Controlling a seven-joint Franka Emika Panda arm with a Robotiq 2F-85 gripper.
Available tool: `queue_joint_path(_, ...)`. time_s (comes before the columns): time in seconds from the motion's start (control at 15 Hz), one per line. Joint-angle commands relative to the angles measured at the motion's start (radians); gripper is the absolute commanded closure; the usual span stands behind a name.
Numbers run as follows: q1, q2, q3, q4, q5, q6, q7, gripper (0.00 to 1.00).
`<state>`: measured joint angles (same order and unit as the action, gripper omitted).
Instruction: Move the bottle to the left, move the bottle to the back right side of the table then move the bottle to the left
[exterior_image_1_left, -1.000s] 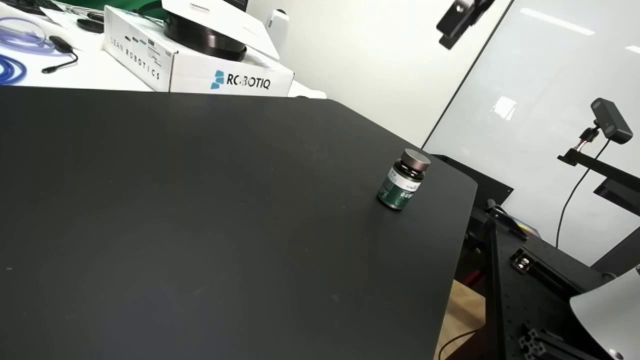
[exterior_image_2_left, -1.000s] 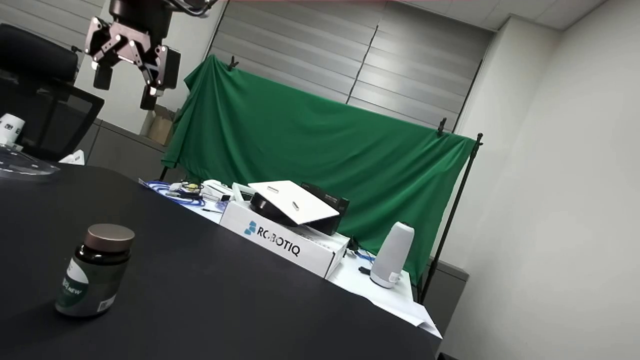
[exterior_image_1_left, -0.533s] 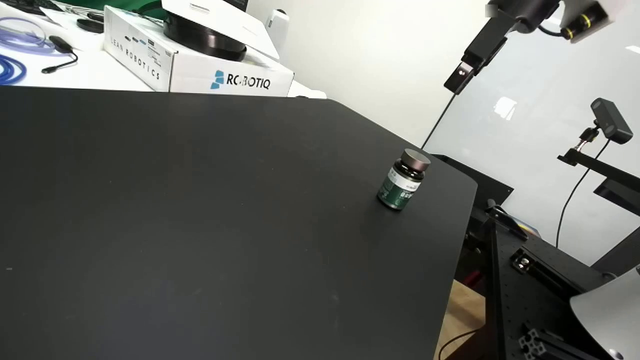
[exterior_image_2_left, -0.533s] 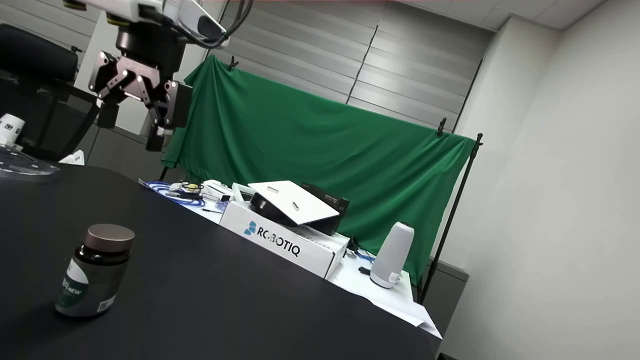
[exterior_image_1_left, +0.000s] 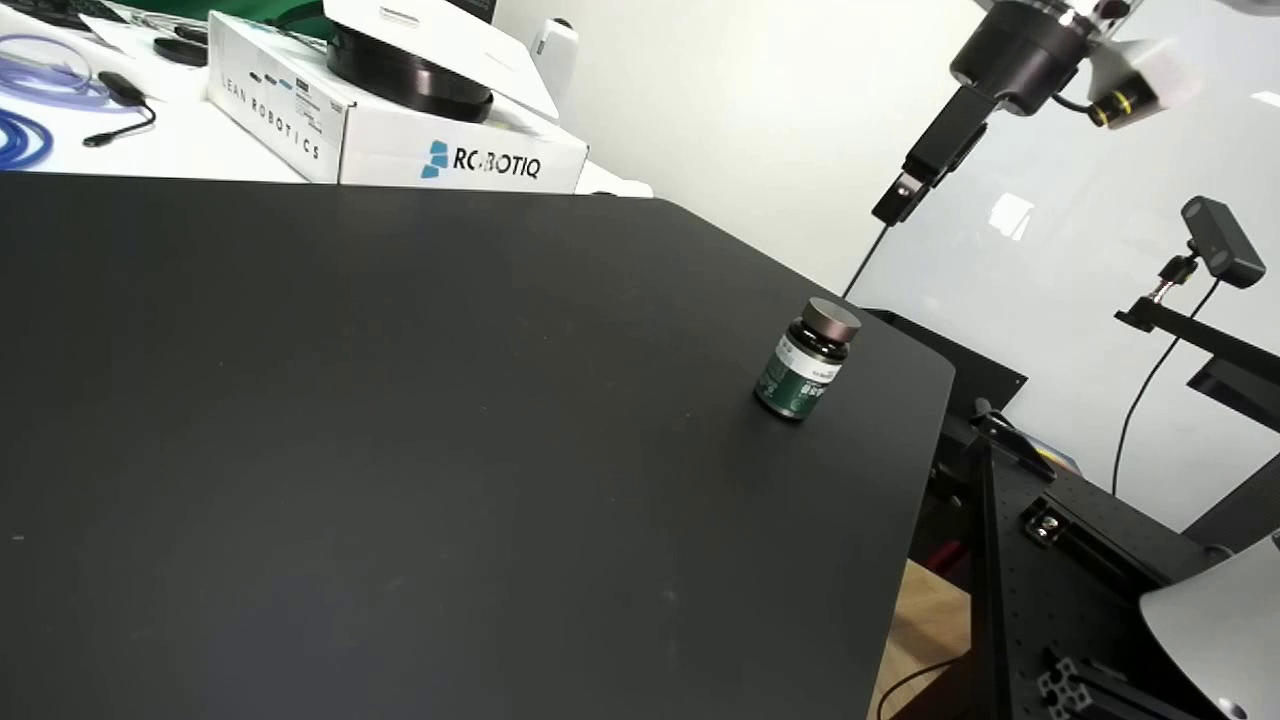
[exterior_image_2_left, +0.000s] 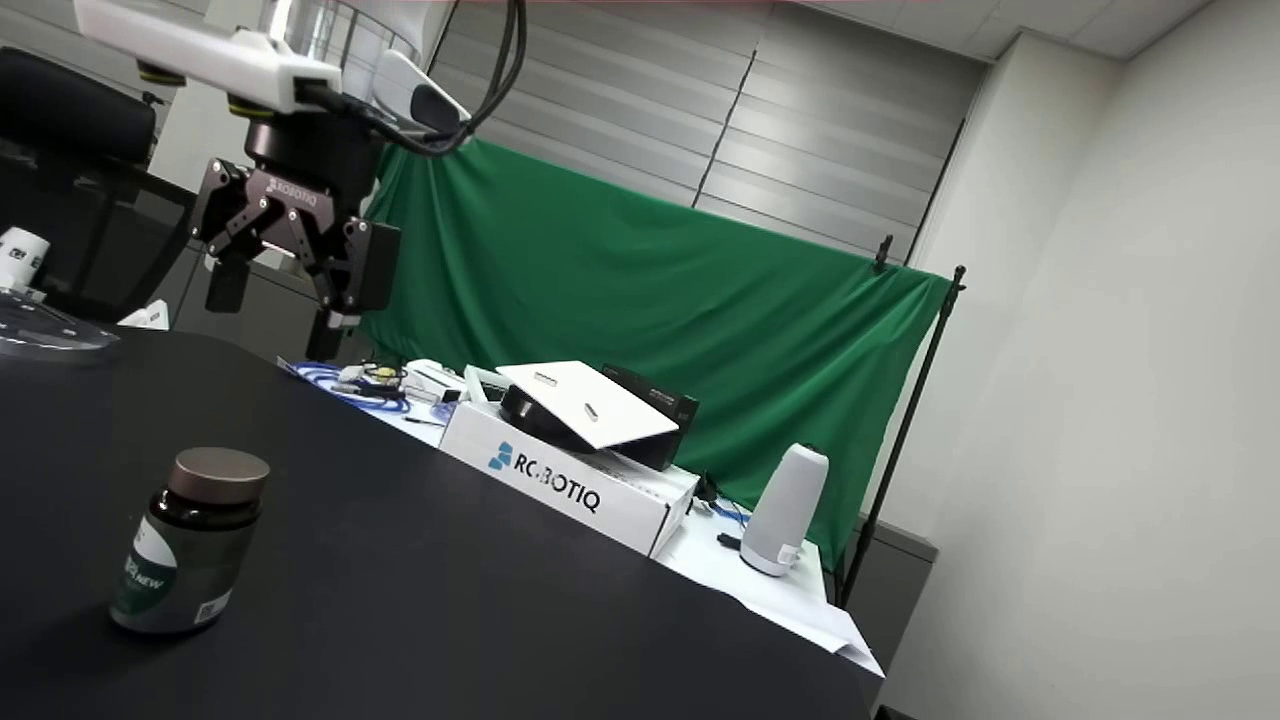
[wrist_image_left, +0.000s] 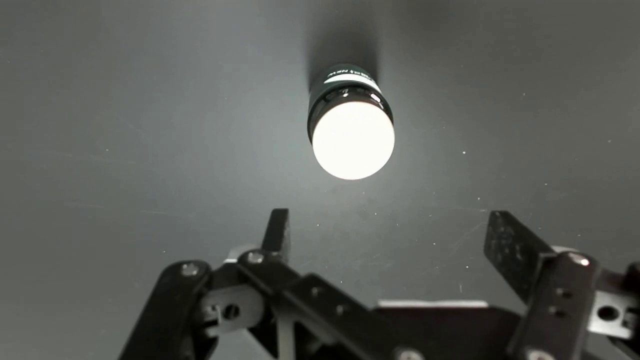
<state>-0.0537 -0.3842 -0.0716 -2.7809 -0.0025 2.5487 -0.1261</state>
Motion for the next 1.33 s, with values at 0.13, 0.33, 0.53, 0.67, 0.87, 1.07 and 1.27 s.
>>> queue_joint_path(0.13, 0.007, 0.046, -0.005, 0.001, -0.001, 0.022, -0.01, 0.0)
queue_joint_path(0.33, 0.008, 0.062, -0.004, 0.001, 0.0, 0.028, -0.011, 0.0)
queue_joint_path(0.53, 0.001, 0.071, 0.001, 0.002, -0.01, 0.045, 0.002, 0.0)
queue_joint_path(0.67, -0.017, 0.099, 0.009, 0.002, -0.033, 0.069, 0.036, 0.0)
queue_joint_path(0.87, -0.035, 0.138, 0.008, 0.001, -0.047, 0.095, 0.058, 0.0)
queue_joint_path(1.07, -0.041, 0.177, 0.003, 0.001, -0.043, 0.111, 0.063, 0.0)
queue_joint_path(1.27, -0.037, 0.216, -0.002, 0.001, -0.028, 0.128, 0.057, 0.0)
